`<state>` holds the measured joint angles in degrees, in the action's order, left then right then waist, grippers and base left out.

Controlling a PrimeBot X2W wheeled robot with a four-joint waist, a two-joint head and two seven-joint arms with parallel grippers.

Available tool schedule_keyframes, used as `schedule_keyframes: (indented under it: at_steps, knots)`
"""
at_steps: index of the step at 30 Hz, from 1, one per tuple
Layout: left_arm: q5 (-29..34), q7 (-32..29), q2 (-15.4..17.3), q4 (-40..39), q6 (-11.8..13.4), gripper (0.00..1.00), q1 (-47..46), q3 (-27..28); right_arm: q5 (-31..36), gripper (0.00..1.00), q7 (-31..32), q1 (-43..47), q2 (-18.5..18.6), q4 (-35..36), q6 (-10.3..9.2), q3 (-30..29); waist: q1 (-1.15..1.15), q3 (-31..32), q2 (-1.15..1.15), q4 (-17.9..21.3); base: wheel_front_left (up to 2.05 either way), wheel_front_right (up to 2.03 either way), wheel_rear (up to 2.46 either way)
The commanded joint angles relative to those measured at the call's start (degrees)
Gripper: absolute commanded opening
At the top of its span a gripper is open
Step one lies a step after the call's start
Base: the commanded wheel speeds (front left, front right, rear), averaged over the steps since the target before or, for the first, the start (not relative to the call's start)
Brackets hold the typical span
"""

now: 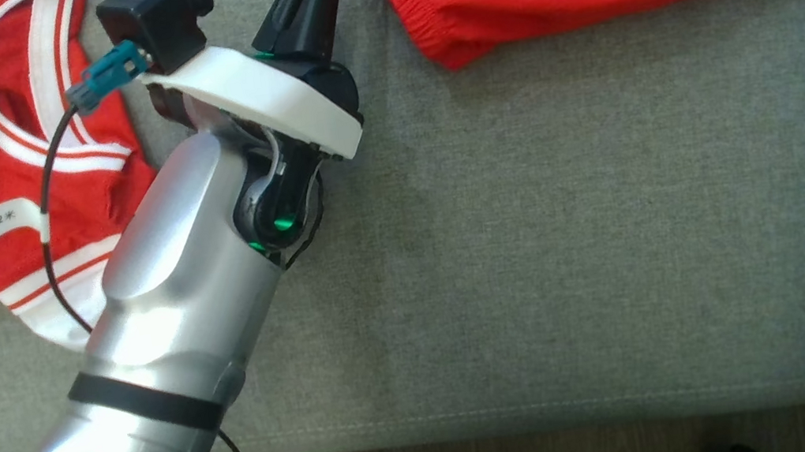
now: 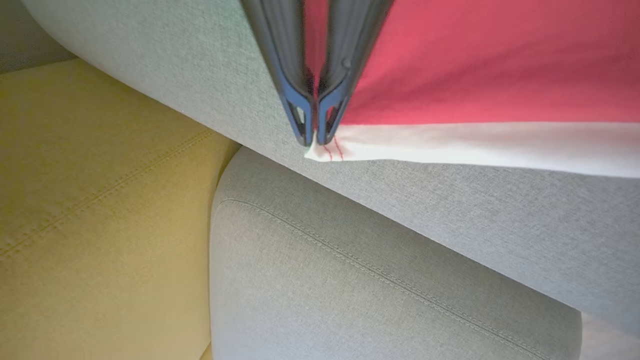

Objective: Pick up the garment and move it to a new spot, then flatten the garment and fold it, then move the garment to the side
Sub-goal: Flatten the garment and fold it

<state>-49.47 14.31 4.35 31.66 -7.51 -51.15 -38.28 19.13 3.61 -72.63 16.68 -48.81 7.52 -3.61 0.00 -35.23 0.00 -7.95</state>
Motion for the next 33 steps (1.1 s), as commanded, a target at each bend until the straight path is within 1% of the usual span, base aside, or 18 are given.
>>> schedule_keyframes:
  at_steps: [1, 2, 3, 4, 6, 9, 10, 12, 15, 17, 18, 20, 23, 30, 31, 32, 33]
  knots:
    - [0.48, 0.55, 1.11, -0.07, 0.07, 0.00, -0.85, 1.82, 0.35, 0.01, -0.99, -2.20, -0.20, 0.64, -0.03, -0.42, 0.00, 0.02, 0.00, -0.07, 0.00, 0.00, 0.00]
    - [0.62, 0.59, 0.97, 0.13, 0.06, 0.04, -0.80, 1.94, 0.35, 0.38, -1.52, -2.40, -0.35, -0.04, -0.03, -1.12, 0.00, 0.08, 0.00, -0.06, 0.00, 0.00, 0.00]
    - [0.82, 0.61, 0.86, 0.24, 0.06, 0.31, -0.71, 2.10, 0.50, 1.00, -2.13, -2.49, -0.40, -0.76, -0.03, -1.56, 0.00, 0.18, 0.00, -0.02, 0.00, 0.00, 0.00]
    - [1.24, 0.64, 0.80, 0.22, 0.06, 1.00, -0.59, 2.39, 0.21, 1.00, -2.87, -2.45, -0.63, -1.52, -0.03, -2.12, 0.00, 0.37, 0.00, 0.06, 0.00, 0.00, 0.00]
    - [2.73, 0.66, 0.75, -0.51, 0.23, 1.00, 0.08, 3.66, -1.08, 1.00, -3.97, -1.99, -1.19, -3.02, -0.03, -3.72, 0.00, 0.92, 0.00, 0.36, 0.00, 0.00, 0.00]
    - [6.69, 0.67, 0.74, -2.98, 1.78, 1.00, 2.43, 5.92, -3.51, 1.00, -5.47, -0.85, -1.68, -4.71, -0.03, -5.74, 0.00, 2.10, 0.00, 0.84, 0.00, 0.00, 0.00]
    - [8.24, 0.67, 0.75, -4.15, 2.58, 1.00, 3.50, 6.86, -4.79, 1.00, -5.68, -0.40, -1.96, -5.36, -0.03, -6.34, 0.00, 2.53, 0.00, 1.03, 0.00, 0.00, 0.00]
    - [12.95, 0.67, 1.20, -7.40, 4.96, 1.00, 5.73, 8.75, -7.72, 1.00, -5.33, 0.64, -2.52, -6.80, -0.03, -7.17, 0.00, 3.41, 0.00, 1.45, 0.00, 0.00, 0.00]
    - [19.73, 0.68, 1.42, -13.39, 8.19, 1.00, 10.70, 11.36, -11.30, 1.00, -3.29, 2.45, -2.63, -9.09, -0.03, -6.50, 0.00, 4.48, 0.00, 2.01, 0.00, 0.00, 0.00]
    - [23.51, 0.68, 1.37, -17.08, 9.38, 1.00, 14.28, 12.12, -13.47, 1.00, -1.65, 3.48, -2.25, -10.64, -0.03, -5.69, 0.00, 4.98, 0.00, 1.95, 0.00, 0.00, 0.00]
    - [23.51, 0.68, 1.37, -17.08, 9.38, 1.00, 14.28, 12.12, -13.47, 1.00, -1.65, 3.48, -2.25, -10.64, -0.03, -5.69, 0.00, 4.98, 0.00, 1.95, 0.00, 0.00, 0.00]
    - [26.85, 0.68, 1.23, -20.27, 10.16, 1.00, 17.77, 12.30, -15.75, 1.00, -0.39, 4.17, -1.65, -11.93, -0.03, -5.29, 0.00, 5.38, 0.00, 1.49, 0.00, 0.00, 0.00]
    - [30.04, 0.68, 0.63, -24.08, 10.80, 1.00, 22.47, 12.26, -17.85, 1.00, 0.61, 4.68, 0.06, -13.23, -0.03, -4.87, 0.00, 5.72, 0.00, 0.17, 0.00, 0.00, 0.00]
    - [32.96, 0.68, -0.76, -29.01, 11.27, 1.00, 30.49, 10.98, -18.55, 1.00, 4.35, 5.39, 2.78, -17.46, -0.03, -5.35, 0.00, 6.23, 0.00, -3.02, 0.00, 0.00, 0.00]
    - [33.16, 0.68, -0.86, -29.34, 11.33, 1.00, 31.37, 10.81, -18.64, 0.92, 4.97, 5.56, 2.82, -18.21, -0.03, -5.51, 0.00, 6.42, 0.00, -3.37, 0.00, 0.00, 0.00]
    - [33.30, 0.68, -0.95, -29.70, 11.41, 1.00, 32.16, 10.78, -18.48, 0.55, 5.69, 5.77, 2.80, -18.94, -0.03, -5.35, 0.00, 6.63, 0.00, -3.61, 0.00, 0.00, 0.00]
    - [33.50, 0.68, -1.01, -30.02, 11.52, 1.00, 32.88, 10.82, -18.32, 0.35, 5.97, 5.90, 2.78, -19.39, -0.03, -5.15, 0.00, 6.85, 0.00, -3.77, 0.00, 0.00, 0.00]
